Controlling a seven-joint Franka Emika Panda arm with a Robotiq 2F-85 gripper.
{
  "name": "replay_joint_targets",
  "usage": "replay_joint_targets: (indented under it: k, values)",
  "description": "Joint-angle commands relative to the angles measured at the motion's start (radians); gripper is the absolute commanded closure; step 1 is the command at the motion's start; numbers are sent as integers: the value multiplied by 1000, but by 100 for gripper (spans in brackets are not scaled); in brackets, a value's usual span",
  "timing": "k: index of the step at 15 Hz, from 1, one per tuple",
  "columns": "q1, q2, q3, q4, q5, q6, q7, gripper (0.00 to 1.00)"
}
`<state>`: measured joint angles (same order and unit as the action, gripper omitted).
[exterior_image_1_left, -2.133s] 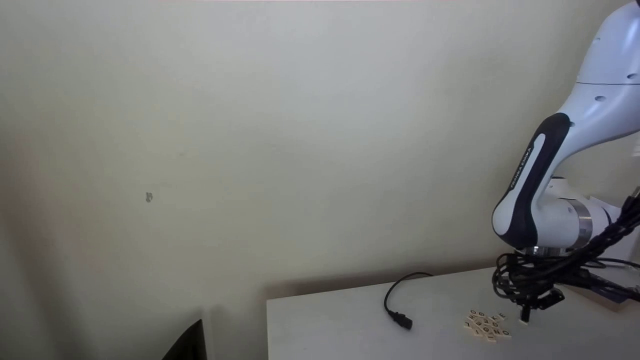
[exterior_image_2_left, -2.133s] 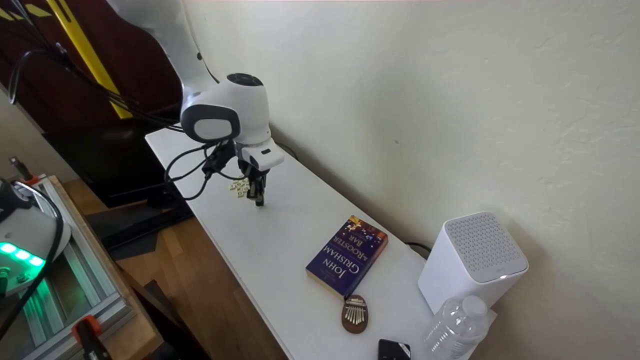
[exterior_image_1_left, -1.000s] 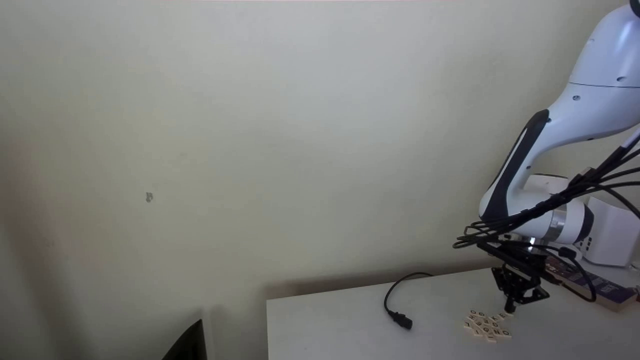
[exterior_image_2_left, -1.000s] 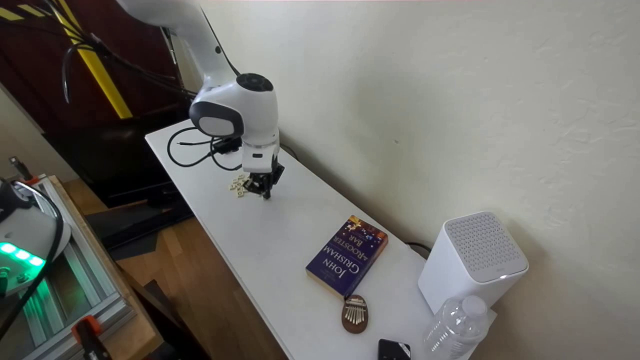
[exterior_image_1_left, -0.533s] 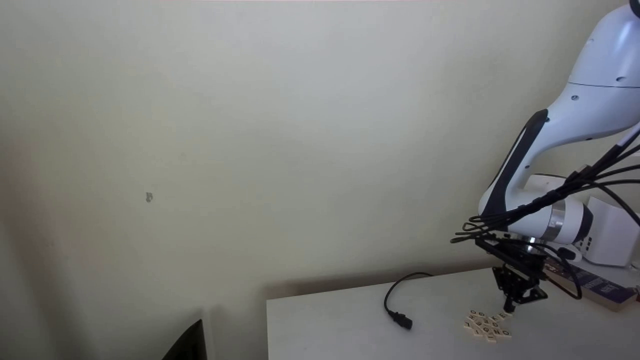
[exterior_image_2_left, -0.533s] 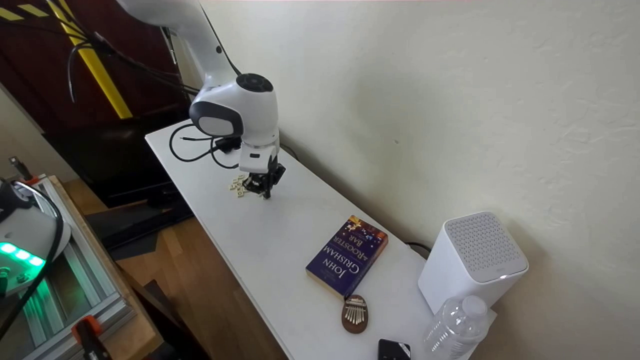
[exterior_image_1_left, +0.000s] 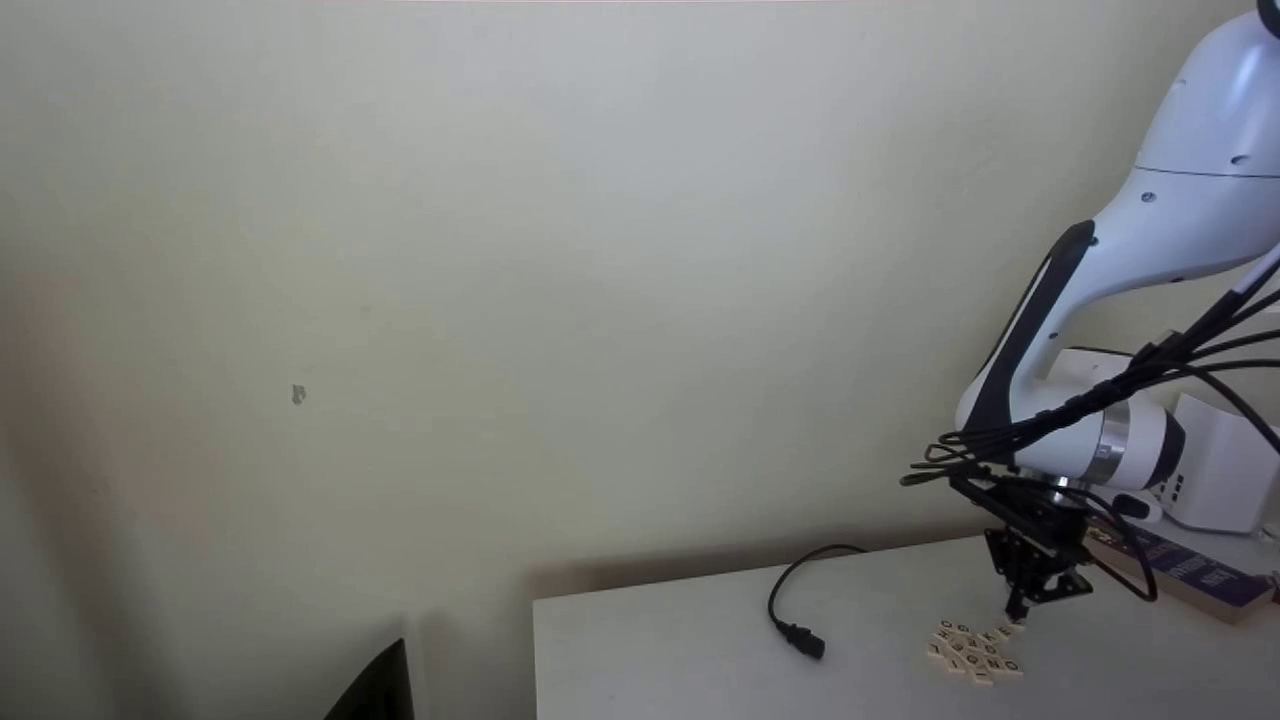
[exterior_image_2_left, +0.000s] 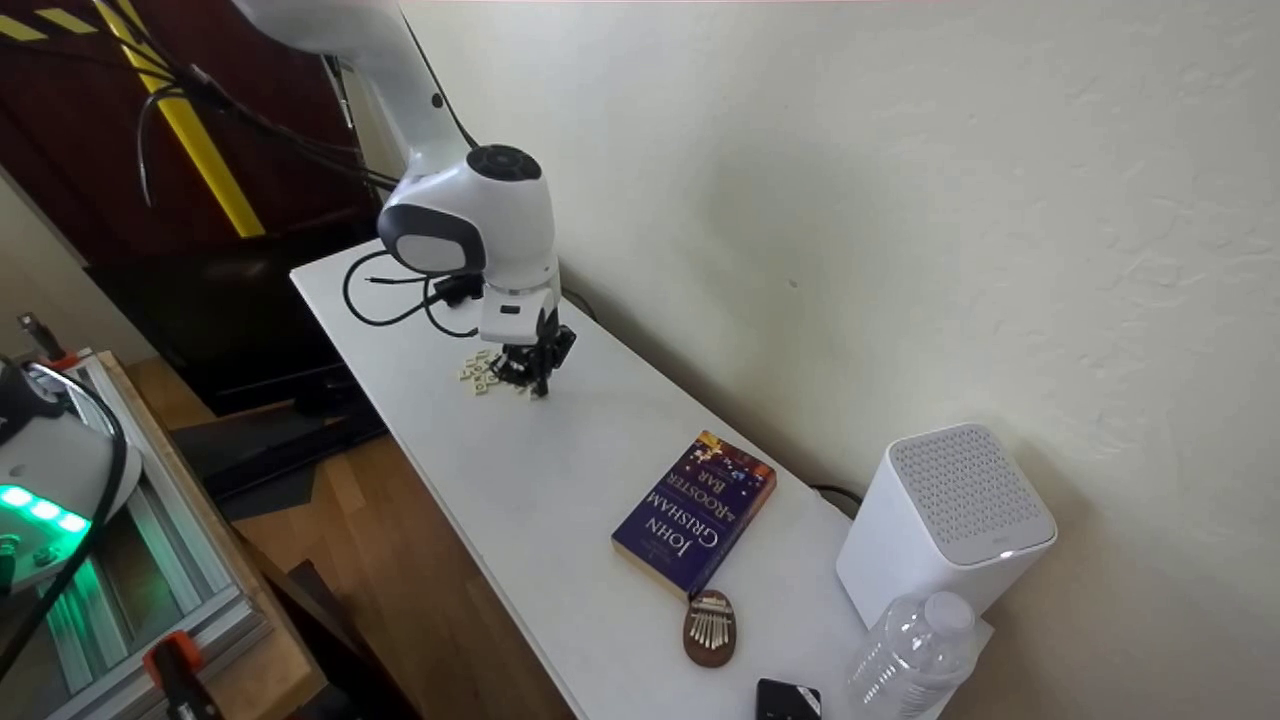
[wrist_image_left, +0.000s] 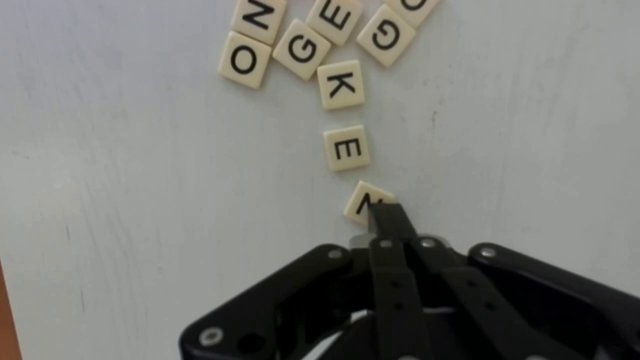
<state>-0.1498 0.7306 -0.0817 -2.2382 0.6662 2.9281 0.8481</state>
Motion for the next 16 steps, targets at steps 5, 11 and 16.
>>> replay_joint_targets:
  k: [5,11,16]
  values:
    - [8,0,-7,2,8,-5,-5,99]
    - [32,16,-26,9,9,-3,30,100]
    - [62,40,-47,21,23,0,125,100]
